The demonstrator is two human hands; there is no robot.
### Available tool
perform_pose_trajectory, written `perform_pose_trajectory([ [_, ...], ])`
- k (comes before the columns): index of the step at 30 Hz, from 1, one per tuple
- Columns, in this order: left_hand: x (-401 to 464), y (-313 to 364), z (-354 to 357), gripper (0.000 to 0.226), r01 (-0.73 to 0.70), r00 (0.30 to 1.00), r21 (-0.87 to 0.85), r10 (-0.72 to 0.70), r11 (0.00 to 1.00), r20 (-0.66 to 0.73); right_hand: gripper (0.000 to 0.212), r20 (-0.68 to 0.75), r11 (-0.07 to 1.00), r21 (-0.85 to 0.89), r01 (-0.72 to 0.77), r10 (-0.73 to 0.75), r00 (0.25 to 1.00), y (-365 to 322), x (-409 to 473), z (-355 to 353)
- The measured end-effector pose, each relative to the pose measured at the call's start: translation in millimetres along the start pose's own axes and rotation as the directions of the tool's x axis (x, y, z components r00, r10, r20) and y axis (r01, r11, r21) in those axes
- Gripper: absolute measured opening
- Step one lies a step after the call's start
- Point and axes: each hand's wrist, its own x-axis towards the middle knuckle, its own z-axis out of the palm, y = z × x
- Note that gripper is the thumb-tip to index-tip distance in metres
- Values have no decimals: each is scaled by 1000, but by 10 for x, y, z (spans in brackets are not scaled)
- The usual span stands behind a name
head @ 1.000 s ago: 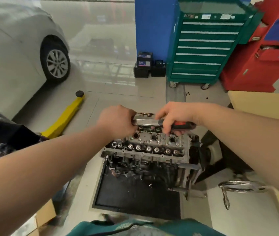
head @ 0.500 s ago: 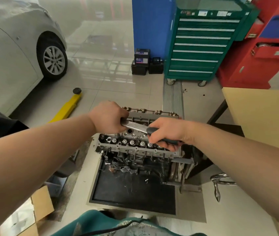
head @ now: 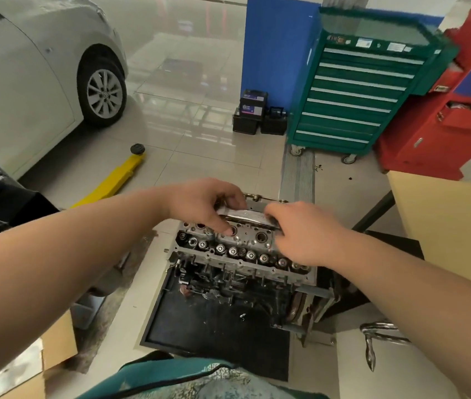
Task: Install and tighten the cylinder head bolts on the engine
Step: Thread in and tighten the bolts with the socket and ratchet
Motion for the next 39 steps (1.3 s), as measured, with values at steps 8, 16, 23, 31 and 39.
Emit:
perform_pose_trajectory([
  [8,-163,-748,363,31,-24,993,-270,-9,962,-121,53,-91,995,83,52,-44,995,-691,658,109],
  [16,-175,-854,-33,35,-297,933,7,292,955,-213,16,-205,1000,17,16,-13,979,-1018,970,-114],
  [23,-410,-993,-484,11,-376,909,29,375,926,-182,20,-225,996,88,8,12,974,-1321,1086,-361],
  [31,-527,-1326,-267,22,-329,927,-50,313,943,-208,21,-163,997,42,66,-59,985,-1500,1241,-25],
  [39,-522,-1301,-187,33,-283,929,-85,251,955,-271,21,-133,989,-85,121,-131,982,-1454,1340,-35],
])
